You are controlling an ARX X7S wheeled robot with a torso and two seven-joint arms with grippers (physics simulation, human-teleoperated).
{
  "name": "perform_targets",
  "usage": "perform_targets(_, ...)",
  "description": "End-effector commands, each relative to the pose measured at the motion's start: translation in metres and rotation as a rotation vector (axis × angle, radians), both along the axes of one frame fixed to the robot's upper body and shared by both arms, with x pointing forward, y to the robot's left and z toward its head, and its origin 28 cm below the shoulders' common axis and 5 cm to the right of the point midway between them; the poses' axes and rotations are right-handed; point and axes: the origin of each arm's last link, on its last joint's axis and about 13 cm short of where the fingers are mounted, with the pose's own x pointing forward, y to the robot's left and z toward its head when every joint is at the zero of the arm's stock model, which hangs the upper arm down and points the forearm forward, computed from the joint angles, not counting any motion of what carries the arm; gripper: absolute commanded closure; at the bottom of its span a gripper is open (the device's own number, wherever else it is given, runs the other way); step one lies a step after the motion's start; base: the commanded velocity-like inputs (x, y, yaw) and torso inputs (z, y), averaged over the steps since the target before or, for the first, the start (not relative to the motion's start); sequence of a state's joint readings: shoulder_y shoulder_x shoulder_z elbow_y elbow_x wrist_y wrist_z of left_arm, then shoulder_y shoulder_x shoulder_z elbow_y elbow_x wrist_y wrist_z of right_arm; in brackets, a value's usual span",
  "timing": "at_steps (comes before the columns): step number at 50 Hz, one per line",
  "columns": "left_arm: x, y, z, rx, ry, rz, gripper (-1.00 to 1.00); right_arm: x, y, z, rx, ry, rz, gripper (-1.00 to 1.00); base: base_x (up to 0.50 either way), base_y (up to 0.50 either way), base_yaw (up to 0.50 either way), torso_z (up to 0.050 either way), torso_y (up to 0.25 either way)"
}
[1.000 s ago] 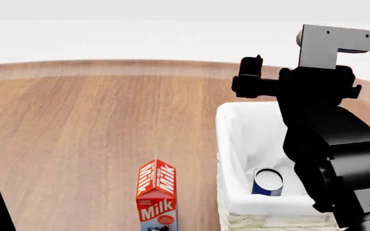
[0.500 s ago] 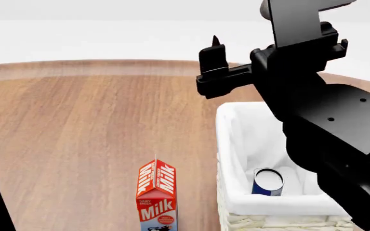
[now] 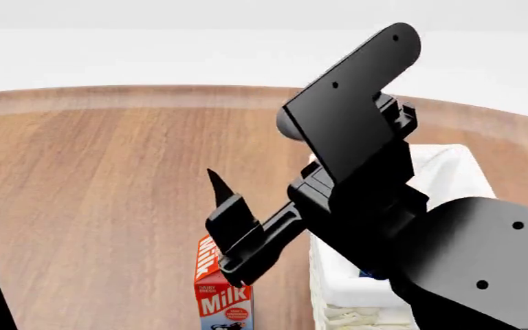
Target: Pick up the alphabet soup and the tomato sauce, and put them in the basket.
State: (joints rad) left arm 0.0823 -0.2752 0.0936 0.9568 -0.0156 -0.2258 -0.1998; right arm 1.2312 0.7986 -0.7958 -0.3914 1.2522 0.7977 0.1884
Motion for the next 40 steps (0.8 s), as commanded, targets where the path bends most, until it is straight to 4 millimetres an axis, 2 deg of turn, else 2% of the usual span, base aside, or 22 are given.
perform_targets(1, 0.0, 0.0, 0.001, 0.002, -0.001, 0.0, -1.0, -0.024, -0.001, -0.006, -0.078, 0.038, 0.11, -1.0, 0.0, 0.0, 0.0, 0.0, 0.0)
perform_targets(5, 0.0, 0.0, 0.001, 0.003, -0.001, -0.001, -1.0, -0.032, 0.0, -0.021, -0.082, 0.041, 0.1, -1.0, 0.0, 0.0, 0.0, 0.0, 0.0)
perform_targets(6, 0.0, 0.0, 0.001, 0.003, 0.0, -0.001, -1.0, -0.032, 0.0, -0.015, -0.071, 0.042, 0.089, -1.0, 0.0, 0.0, 0.0, 0.0, 0.0)
perform_targets(13, 0.0, -0.001, 0.002, 0.004, 0.0, -0.003, -1.0, -0.051, 0.004, -0.034, -0.107, 0.102, 0.11, -1.0, 0.0, 0.0, 0.0, 0.0, 0.0)
perform_targets(23, -0.001, -0.001, 0.003, 0.005, 0.001, 0.0, -1.0, -0.069, 0.006, -0.038, -0.079, 0.169, 0.141, -1.0, 0.0, 0.0, 0.0, 0.0, 0.0)
perform_targets(32, -0.002, -0.001, 0.005, 0.01, -0.005, 0.0, -1.0, -0.091, 0.008, -0.053, -0.102, 0.256, 0.082, -1.0, 0.0, 0.0, 0.0, 0.0, 0.0)
perform_targets(35, -0.003, -0.002, 0.005, 0.013, -0.007, 0.001, -1.0, -0.098, 0.007, -0.071, -0.107, 0.285, 0.051, -1.0, 0.0, 0.0, 0.0, 0.0, 0.0)
perform_targets(36, -0.003, -0.001, 0.005, 0.012, -0.007, 0.0, -1.0, -0.099, 0.007, -0.063, -0.103, 0.296, 0.049, -1.0, 0.0, 0.0, 0.0, 0.0, 0.0)
perform_targets(37, -0.003, -0.001, 0.005, 0.012, -0.007, 0.002, -1.0, -0.1, 0.006, -0.07, -0.116, 0.302, 0.04, -1.0, 0.0, 0.0, 0.0, 0.0, 0.0)
perform_targets(38, -0.003, -0.001, 0.006, 0.012, -0.008, 0.002, -1.0, -0.101, 0.006, -0.067, -0.116, 0.306, 0.034, -1.0, 0.0, 0.0, 0.0, 0.0, 0.0)
perform_targets(39, -0.003, -0.001, 0.006, 0.011, -0.008, 0.002, -1.0, -0.104, 0.005, -0.078, -0.119, 0.329, 0.017, -1.0, 0.0, 0.0, 0.0, 0.0, 0.0)
perform_targets(40, -0.003, -0.002, 0.005, 0.013, -0.007, 0.001, -1.0, -0.103, 0.004, -0.071, -0.125, 0.333, 0.004, -1.0, 0.0, 0.0, 0.0, 0.0, 0.0)
